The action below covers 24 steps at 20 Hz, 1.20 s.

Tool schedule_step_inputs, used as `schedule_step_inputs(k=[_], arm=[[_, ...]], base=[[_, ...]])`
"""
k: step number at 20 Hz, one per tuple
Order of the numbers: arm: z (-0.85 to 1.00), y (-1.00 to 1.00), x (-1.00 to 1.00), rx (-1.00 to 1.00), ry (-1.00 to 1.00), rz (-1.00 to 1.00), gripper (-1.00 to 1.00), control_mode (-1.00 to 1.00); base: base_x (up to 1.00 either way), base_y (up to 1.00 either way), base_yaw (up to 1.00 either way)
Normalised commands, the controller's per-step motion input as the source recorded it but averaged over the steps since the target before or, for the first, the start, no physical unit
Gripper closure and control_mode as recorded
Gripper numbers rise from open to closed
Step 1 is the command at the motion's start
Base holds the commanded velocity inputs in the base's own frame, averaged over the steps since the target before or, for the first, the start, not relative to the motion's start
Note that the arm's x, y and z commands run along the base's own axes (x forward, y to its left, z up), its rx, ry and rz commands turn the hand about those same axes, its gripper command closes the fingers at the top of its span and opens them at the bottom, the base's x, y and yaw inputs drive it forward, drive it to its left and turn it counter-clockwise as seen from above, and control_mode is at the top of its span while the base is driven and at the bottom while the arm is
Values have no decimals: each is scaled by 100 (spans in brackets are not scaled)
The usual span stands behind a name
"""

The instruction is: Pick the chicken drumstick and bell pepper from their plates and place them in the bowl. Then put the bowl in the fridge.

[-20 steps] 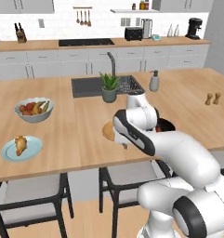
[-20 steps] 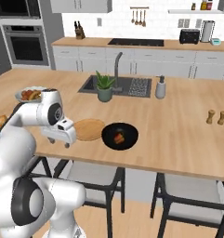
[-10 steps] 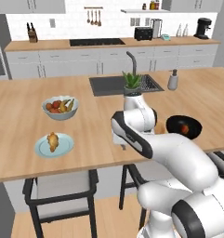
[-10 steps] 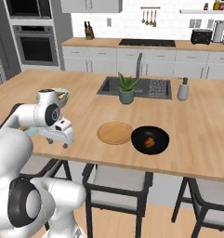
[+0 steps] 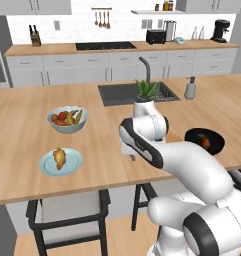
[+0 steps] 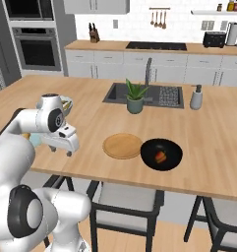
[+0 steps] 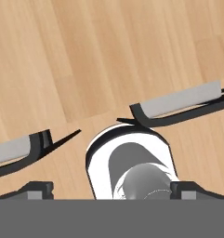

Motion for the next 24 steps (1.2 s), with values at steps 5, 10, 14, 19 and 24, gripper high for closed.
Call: schedule_step_inputs(k=[5, 10, 14, 19, 24], arm=[[0, 0, 0, 0, 0, 0, -100, 100], [0, 41, 5, 0, 3, 21, -100, -100], [0, 100, 58, 0, 4, 31, -100, -100], [0, 100, 98, 1, 7, 29, -100, -100], [0, 100, 85, 5, 1, 12, -100, -100]], base=[[50, 4, 0], [0, 0, 0], [0, 0, 0], [0, 0, 0], [0, 0, 0]])
